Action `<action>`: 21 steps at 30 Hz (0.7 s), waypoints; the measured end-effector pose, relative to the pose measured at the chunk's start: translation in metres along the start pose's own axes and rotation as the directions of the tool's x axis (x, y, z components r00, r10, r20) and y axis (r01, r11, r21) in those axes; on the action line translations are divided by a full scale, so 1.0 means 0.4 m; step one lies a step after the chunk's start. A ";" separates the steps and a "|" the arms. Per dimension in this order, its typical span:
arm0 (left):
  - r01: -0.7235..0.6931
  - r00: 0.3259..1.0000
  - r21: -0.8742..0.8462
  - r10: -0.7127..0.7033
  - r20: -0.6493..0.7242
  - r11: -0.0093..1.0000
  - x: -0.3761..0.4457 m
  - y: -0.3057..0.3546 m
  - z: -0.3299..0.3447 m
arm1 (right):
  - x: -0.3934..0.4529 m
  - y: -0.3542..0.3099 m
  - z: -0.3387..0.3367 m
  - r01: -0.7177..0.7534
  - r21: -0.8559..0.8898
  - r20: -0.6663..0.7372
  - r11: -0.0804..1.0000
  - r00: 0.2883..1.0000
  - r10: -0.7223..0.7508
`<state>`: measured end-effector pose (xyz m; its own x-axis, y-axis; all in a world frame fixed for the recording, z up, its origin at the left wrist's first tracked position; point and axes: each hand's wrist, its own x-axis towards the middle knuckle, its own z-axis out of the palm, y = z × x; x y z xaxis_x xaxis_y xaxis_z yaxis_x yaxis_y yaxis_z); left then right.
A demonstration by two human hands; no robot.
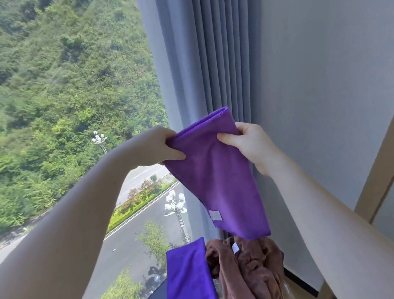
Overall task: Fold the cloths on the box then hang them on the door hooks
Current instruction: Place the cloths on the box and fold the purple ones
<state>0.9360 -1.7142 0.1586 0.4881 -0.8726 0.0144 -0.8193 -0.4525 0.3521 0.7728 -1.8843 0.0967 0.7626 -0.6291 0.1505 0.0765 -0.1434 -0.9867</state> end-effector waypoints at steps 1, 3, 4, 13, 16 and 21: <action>0.003 1.000 -0.018 -0.003 -0.024 1.000 -0.007 -0.014 0.002 | -0.006 0.002 0.010 0.011 -0.023 0.020 1.000 1.000 -0.010; -0.003 0.999 -0.095 -0.001 -0.042 0.995 -0.023 -0.032 0.009 | -0.019 0.005 0.034 0.049 -0.040 0.038 0.998 0.998 -0.048; -0.006 0.999 -0.140 0.000 -0.044 0.990 -0.034 -0.038 0.013 | -0.025 0.007 0.046 0.067 -0.040 0.034 0.997 0.997 -0.065; 0.071 0.987 -0.221 -0.101 -0.126 0.973 -0.144 -0.152 0.082 | -0.084 0.086 0.119 0.013 -0.169 0.146 0.986 0.989 0.012; 0.122 0.989 -0.189 -0.136 -0.063 0.974 -0.185 -0.188 0.132 | -0.112 0.123 0.146 -0.032 -0.194 0.216 0.980 0.974 0.074; 0.168 0.984 -0.142 -0.174 -0.030 0.975 -0.256 -0.239 0.203 | -0.165 0.185 0.186 -0.109 -0.206 0.259 0.972 0.952 0.162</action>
<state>0.9399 -1.5965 0.0477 0.6322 -0.7745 -0.0189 -0.6743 -0.5621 0.4790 0.7758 -1.7968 0.0091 0.9048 -0.4246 -0.0323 -0.1415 -0.2284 -0.9632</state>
